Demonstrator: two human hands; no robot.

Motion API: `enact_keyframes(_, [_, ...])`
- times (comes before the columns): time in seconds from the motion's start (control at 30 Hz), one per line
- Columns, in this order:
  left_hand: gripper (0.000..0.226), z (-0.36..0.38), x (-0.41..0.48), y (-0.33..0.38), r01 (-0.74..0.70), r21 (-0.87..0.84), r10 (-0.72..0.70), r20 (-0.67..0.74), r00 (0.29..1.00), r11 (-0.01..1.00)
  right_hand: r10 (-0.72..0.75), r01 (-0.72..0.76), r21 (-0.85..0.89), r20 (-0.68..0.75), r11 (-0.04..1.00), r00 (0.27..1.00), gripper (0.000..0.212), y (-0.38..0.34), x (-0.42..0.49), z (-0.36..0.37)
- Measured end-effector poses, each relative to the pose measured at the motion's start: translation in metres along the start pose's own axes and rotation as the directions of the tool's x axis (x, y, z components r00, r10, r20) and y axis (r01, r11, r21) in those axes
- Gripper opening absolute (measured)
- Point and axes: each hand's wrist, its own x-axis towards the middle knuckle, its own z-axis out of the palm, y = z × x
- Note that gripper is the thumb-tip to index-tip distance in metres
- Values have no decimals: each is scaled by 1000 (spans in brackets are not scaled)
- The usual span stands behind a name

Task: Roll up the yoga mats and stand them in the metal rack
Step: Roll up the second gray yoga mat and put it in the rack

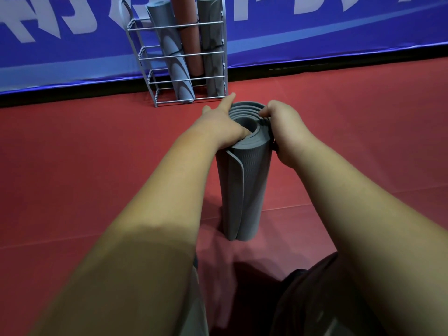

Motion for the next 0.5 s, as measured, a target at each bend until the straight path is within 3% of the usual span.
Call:
enact_keyframes(0.03, [108, 0, 1, 0, -12, 12, 12, 1, 1000, 1000, -8, 8, 38, 8, 999, 1000, 17, 2, 1, 0])
enact_keyframes(0.13, [129, 2, 0, 0, 2, 45, -3, 14, 1000, 999, -67, 67, -10, 1, 998, 998, 72, 13, 16, -2])
enact_keyframes(0.17, [136, 3, 1, 0, 9, 56, -9, 5, 1000, 998, -90, 90, -48, 0, 995, 996, 78, 17, 20, -3])
enact_keyframes(0.23, [141, 4, 2, -2, 5, 92, -2, -30, 1000, 996, -117, 118, -111, 16, 987, 993, 67, 17, 18, -3])
enact_keyframes(0.33, [131, 1, 2, -1, -61, 187, 75, -69, 995, 980, -139, 147, -95, 90, 985, 986, 44, 16, 19, -6])
enact_keyframes(0.5, [136, -7, 10, -5, -185, 251, 210, -75, 975, 950, -171, 192, -96, 188, 977, 967, 46, 13, 15, -8])
